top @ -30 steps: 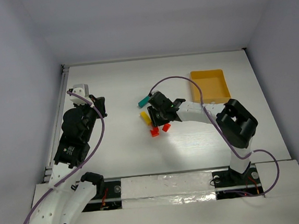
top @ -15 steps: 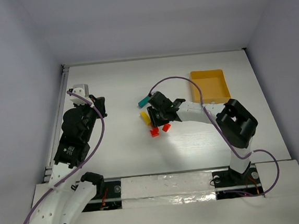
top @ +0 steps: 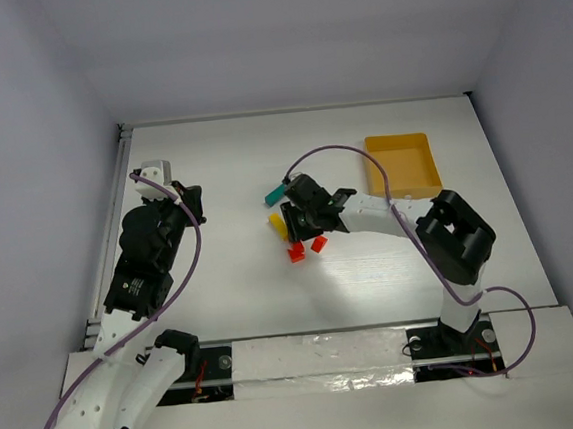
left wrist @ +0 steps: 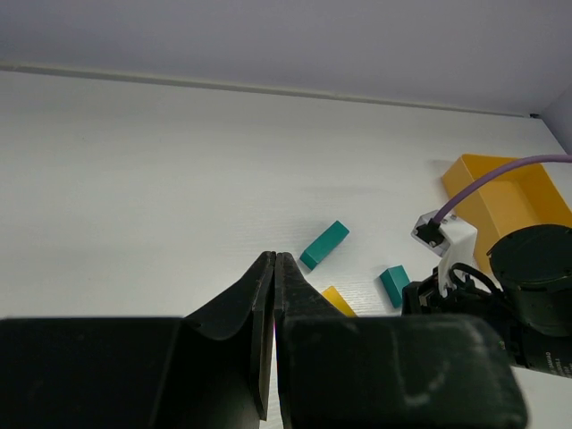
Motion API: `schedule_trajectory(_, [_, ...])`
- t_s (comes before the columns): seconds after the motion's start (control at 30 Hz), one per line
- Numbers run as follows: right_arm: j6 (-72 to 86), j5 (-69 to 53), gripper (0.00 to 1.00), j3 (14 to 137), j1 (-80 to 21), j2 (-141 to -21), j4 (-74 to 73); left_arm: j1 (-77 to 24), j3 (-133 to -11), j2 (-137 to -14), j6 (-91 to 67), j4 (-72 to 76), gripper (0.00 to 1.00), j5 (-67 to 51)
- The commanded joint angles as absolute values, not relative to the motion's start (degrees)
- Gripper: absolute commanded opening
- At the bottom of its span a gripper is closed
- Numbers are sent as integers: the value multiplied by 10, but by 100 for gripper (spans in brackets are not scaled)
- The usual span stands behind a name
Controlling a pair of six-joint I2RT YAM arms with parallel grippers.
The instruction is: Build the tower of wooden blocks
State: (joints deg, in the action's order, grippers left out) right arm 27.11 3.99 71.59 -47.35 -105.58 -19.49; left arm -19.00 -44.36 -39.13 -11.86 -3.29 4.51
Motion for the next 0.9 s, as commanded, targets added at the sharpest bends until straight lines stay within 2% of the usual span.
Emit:
schedule_trajectory(0.0, [273,37,44,733,-480,-1075,-184,-186,-447,-389,-120,-11,0,38])
schedule_trajectory(0.17, [272,45,44,738,-480,-1088,-192,-186,-447,-388,-120,-11,0,38])
schedule_trajectory(0.4, [283,88,30,748,-480,-1070,-194,-186,-447,-388,-120,-11,0,37])
schedule_trajectory(0.87, [294,134,29,852,-467,-1119,-214,-186,-446,-388,-120,-11,0,33])
